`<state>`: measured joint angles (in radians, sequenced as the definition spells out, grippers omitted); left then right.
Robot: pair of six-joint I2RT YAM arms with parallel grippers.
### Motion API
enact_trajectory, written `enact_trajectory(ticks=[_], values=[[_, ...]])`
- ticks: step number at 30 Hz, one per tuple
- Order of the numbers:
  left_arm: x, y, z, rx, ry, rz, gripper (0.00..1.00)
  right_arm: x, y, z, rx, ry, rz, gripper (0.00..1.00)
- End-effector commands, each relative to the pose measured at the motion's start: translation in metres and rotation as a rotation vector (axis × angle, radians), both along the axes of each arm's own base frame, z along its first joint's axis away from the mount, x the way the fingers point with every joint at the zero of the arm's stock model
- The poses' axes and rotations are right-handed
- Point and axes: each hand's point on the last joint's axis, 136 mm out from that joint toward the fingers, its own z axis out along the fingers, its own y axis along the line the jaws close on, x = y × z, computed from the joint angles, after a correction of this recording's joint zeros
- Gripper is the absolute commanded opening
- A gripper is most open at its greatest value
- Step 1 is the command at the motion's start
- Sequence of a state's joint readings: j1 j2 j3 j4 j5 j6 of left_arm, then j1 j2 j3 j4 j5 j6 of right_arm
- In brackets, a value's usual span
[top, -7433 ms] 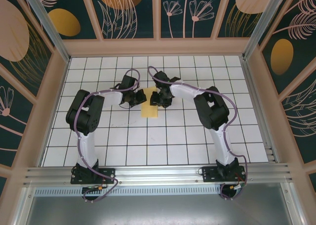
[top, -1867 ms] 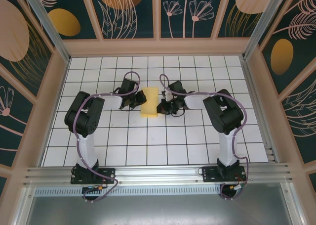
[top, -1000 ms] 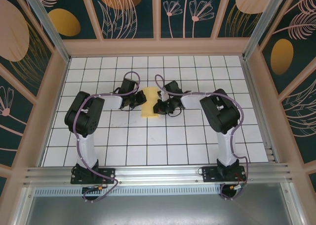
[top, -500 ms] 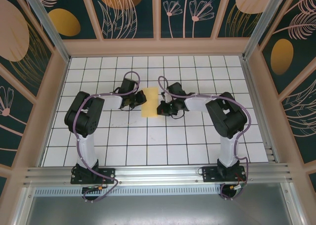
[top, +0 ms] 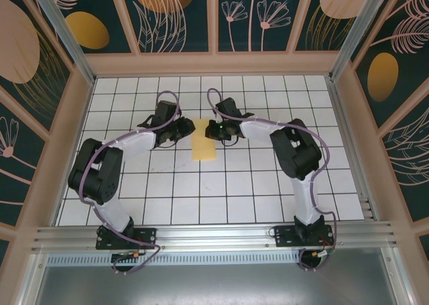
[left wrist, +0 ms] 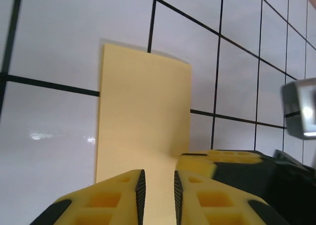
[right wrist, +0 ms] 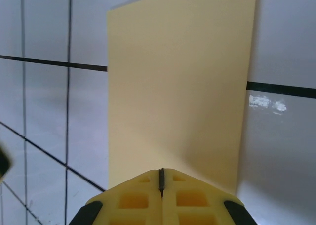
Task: Fold a paper plane with a square sheet of paper (pick it up from the middle)
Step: Move the square sheet of paper to the center of the table.
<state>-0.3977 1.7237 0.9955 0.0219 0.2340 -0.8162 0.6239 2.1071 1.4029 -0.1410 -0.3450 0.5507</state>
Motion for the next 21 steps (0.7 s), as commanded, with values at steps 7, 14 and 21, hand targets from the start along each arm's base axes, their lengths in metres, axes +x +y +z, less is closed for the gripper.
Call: enact_trajectory(ticks=[7, 14, 21], values=[[-0.029, 0.022, -0.012, 0.001, 0.026, 0.071, 0.33, -0.042, -0.003, -0.035, -0.077, 0.123, 0.102, 0.04], [-0.035, 0.007, -0.015, -0.071, 0.016, 0.000, 0.32, -0.101, -0.006, -0.040, -0.042, 0.183, 0.221, 0.04], [-0.042, -0.007, -0.016, -0.078, 0.010, -0.034, 0.27, -0.072, 0.003, 0.014, 0.055, 0.039, 0.169, 0.04]])
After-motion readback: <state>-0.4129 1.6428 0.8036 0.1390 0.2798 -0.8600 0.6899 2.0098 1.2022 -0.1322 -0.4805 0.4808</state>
